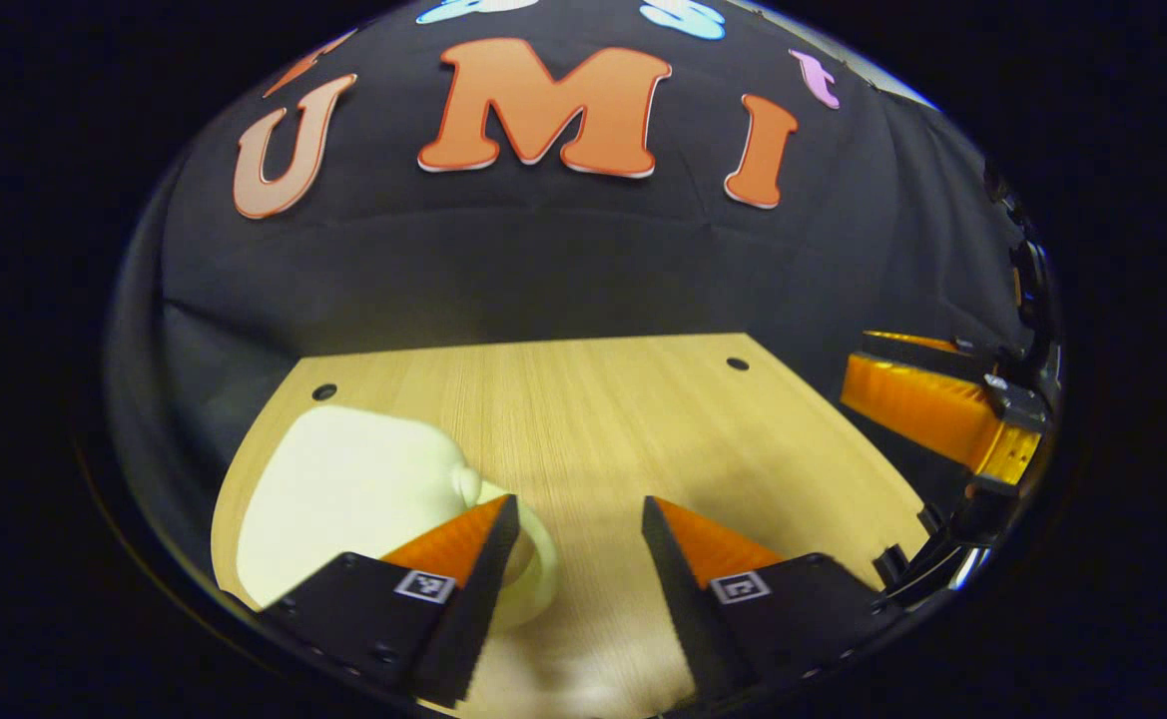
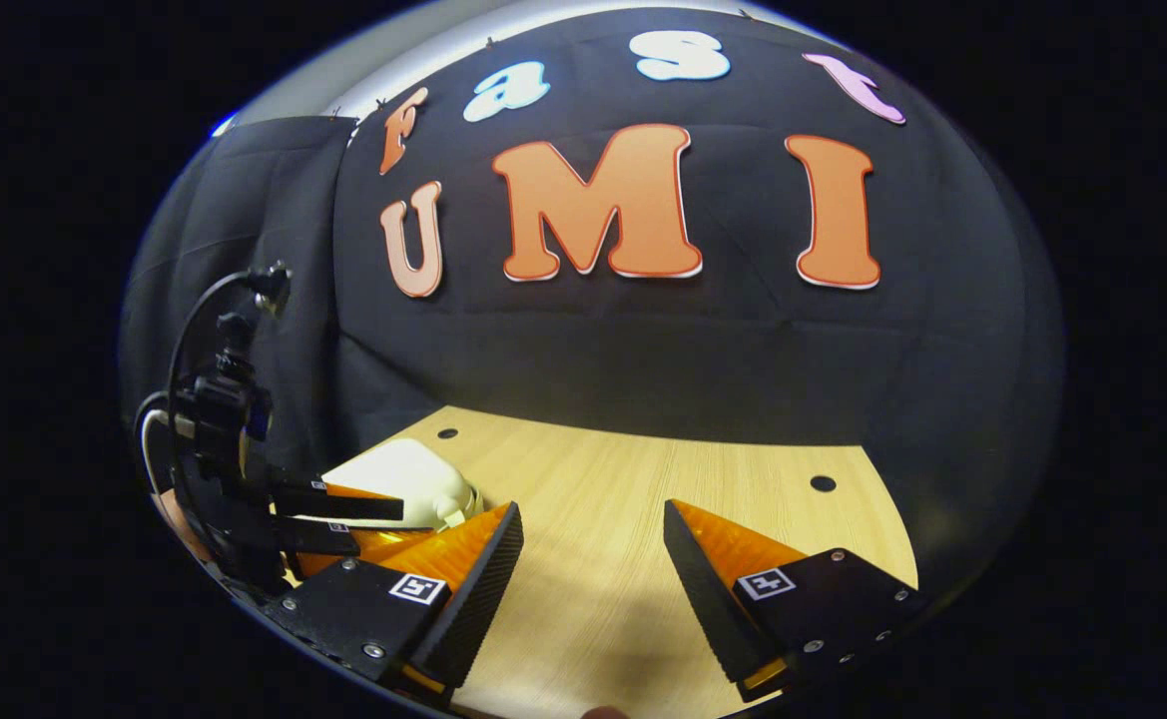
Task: First open the suitcase, pack the skin care products into it, and then close the suitcase.
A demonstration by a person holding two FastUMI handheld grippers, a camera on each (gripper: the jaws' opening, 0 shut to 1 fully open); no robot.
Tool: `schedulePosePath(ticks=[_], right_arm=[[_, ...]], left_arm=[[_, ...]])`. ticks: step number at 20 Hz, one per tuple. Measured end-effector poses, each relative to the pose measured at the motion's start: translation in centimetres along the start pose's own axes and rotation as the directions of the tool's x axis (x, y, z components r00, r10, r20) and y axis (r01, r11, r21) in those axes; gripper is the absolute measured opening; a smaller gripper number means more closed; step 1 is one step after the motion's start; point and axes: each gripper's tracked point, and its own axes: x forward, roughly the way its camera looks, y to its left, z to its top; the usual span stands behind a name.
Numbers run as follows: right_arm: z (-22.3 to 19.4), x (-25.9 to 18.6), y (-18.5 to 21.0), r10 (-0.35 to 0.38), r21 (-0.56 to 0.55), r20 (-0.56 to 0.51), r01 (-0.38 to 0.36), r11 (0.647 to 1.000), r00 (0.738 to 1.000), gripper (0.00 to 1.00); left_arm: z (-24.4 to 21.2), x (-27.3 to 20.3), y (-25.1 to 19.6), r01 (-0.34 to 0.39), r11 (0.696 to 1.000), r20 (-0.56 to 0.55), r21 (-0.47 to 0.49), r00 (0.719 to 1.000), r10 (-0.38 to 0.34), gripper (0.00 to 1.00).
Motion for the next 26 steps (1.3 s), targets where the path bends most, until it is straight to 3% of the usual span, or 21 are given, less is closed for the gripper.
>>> schedulePosePath(ticks=[2, 6, 10, 12, 15, 18, 26], right_arm=[[0.2, 0.0, 0.6, 0.01, -0.034, 0.015, -0.01, 0.999, 1.0, 0.91], [1.6, 0.1, 1.4, 0.014, -0.09, 0.07, -0.007, 0.996, 0.997, 0.91], [3.9, 0.3, 1.2, -0.002, -0.139, 0.145, 0.022, 0.99, 0.989, 0.92], [5.1, 0.2, 0.5, -0.026, -0.136, 0.186, 0.052, 0.989, 0.982, 0.92], [4.9, 0.2, 0.4, -0.071, -0.122, 0.22, 0.1, 0.987, 0.973, 0.93], [5.8, -1.1, -0.2, -0.092, -0.111, 0.26, 0.124, 0.986, 0.961, 0.93], [6.2, -1.8, -1.2, -0.119, -0.117, 0.273, 0.156, 0.981, 0.955, 0.93]], left_arm=[[0.9, -0.5, -0.3, -0.013, 1.0, 0.037, -0.015, 0.999, 0.014, 0.97], [4.7, -2.4, -0.2, -0.072, 0.997, 0.172, -0.039, 0.982, 0.078, 0.97], [8.3, -5.2, 1.1, -0.192, 0.981, 0.359, -0.035, 0.914, 0.191, 0.97], [8.7, -6.0, 1.5, -0.214, 0.975, 0.421, -0.054, 0.881, 0.216, 0.97], [8.7, -6.2, 1.4, -0.19, 0.98, 0.453, -0.066, 0.869, 0.199, 0.97], [10.1, -7.6, 1.0, -0.215, 0.974, 0.487, -0.068, 0.845, 0.22, 0.97], [10.6, -7.6, 1.3, -0.239, 0.969, 0.496, -0.062, 0.835, 0.237, 0.97]])
